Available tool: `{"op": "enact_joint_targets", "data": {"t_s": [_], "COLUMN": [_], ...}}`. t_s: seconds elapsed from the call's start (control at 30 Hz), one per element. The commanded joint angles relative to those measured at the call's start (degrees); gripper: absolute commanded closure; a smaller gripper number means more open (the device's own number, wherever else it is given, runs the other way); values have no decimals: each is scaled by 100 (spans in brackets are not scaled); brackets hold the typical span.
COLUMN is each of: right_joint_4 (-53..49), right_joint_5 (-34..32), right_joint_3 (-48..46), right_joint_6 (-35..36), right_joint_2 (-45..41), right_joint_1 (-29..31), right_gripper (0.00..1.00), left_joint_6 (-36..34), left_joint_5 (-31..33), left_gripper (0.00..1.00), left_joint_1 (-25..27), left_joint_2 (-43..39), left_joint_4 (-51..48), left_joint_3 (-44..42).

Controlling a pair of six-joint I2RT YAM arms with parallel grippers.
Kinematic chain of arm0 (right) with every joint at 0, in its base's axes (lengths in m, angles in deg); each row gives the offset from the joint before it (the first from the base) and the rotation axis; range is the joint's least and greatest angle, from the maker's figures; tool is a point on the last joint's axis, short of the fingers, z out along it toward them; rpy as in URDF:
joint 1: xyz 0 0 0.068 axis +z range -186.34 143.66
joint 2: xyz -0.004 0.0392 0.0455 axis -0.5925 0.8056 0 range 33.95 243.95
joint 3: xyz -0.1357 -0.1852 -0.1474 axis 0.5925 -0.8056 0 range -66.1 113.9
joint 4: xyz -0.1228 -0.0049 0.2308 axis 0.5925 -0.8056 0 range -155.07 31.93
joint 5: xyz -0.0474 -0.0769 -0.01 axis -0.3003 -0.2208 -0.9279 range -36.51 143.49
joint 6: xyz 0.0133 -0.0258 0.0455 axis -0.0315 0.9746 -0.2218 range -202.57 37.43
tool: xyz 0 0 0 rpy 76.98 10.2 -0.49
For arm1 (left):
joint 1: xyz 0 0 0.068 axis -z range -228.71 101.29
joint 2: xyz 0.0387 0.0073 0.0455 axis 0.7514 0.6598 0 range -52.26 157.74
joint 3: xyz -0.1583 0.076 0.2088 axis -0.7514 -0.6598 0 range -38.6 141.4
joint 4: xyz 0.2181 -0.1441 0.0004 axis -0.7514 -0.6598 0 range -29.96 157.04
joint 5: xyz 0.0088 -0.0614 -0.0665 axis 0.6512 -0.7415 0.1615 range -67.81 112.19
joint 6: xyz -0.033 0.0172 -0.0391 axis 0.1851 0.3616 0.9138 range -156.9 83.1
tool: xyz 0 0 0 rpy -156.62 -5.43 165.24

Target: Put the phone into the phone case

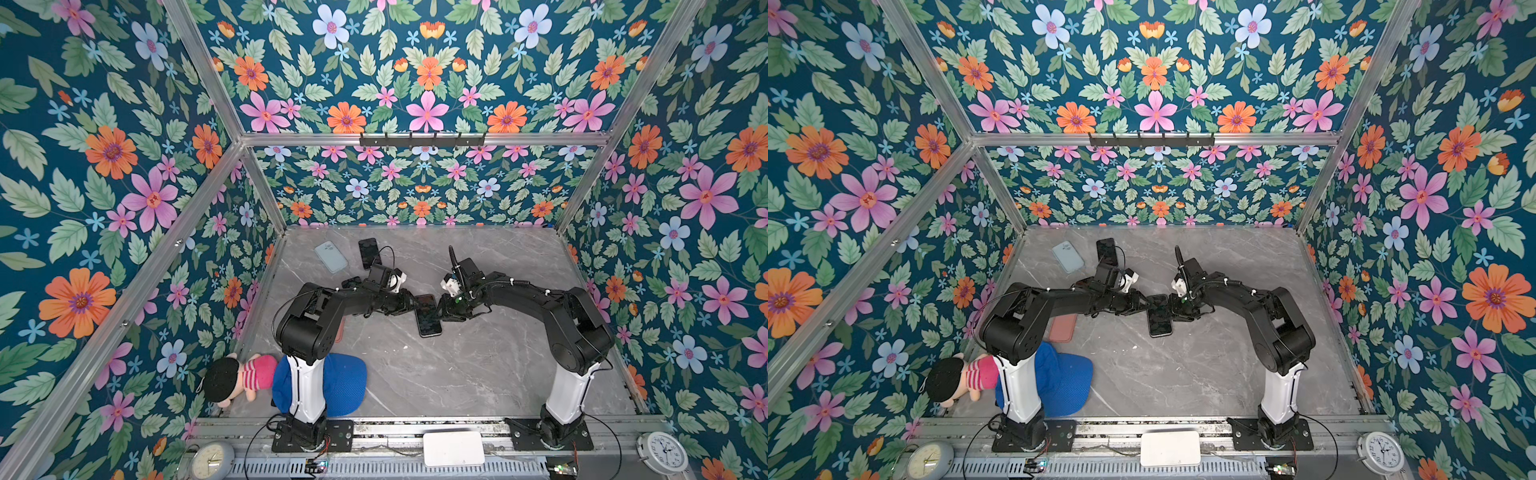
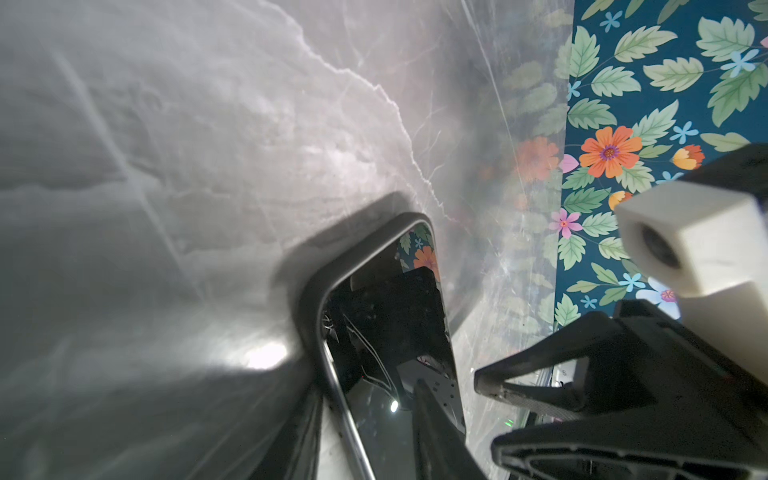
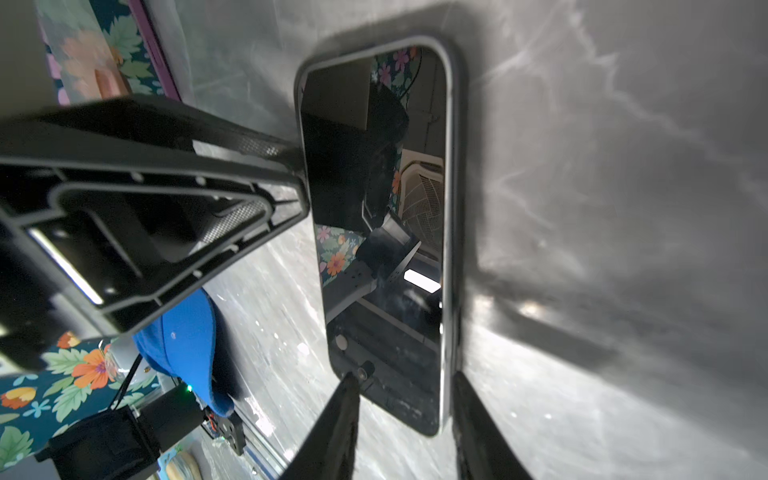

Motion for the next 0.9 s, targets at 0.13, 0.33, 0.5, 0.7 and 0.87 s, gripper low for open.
{"op": "enact_joint_targets", "data": {"t_s": [0.13, 0.33, 0.5, 0.7, 0.87], "right_joint_4": [33, 86, 148, 214, 276], "right_joint_5": [68, 112, 135, 156, 152], "right_joint_3": [184, 262, 237, 168, 106], "right_joint_6": [-136, -154, -176, -207, -248], "right_joint_2": [215, 395, 492, 542, 541], "right_joint_1": [-137, -181, -219, -215, -216], "right_gripper": [68, 71, 73, 78, 81], "left_joint_6": [-168, -185, -194, -190, -200], "left_joint_5": [215, 197, 188, 171, 158], "left_gripper": [63, 64, 64, 65, 65], "left_joint_1": [4, 4, 4, 4, 4], "left_joint_2": [177, 272, 322, 370, 414], "left_joint_4": [-447, -497, -511, -511, -511], "left_joint_3": [169, 272, 309, 354, 371]}}
